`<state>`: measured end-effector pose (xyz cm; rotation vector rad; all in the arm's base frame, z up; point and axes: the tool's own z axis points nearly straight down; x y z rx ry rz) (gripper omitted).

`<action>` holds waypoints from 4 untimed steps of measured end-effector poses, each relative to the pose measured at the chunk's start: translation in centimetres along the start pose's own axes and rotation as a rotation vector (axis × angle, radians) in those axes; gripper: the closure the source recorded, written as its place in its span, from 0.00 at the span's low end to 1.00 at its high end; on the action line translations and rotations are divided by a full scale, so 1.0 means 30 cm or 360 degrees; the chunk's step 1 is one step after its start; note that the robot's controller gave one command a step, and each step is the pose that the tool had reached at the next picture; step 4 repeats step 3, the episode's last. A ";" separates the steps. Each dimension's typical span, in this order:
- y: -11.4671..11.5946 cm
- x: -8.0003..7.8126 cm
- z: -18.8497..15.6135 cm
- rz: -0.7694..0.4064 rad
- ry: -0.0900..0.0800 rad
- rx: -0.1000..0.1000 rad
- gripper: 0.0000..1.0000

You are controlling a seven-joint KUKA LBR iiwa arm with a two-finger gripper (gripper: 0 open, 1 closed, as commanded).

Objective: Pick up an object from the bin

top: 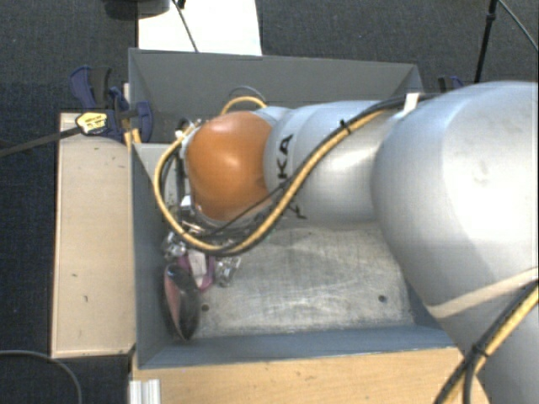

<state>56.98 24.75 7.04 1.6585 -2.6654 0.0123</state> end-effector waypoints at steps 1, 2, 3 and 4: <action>0.001 0.000 -0.003 0.0006 0.0002 -0.0002 1.00; -0.031 0.021 -0.425 0.0036 -0.0023 0.0002 1.00; -0.039 0.003 -0.659 0.0009 -0.0025 0.0002 1.00; -0.039 0.003 -0.659 0.0009 -0.0025 0.0002 1.00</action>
Offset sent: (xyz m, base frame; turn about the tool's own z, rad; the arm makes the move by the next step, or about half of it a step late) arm 0.0000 0.0000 0.0000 0.0000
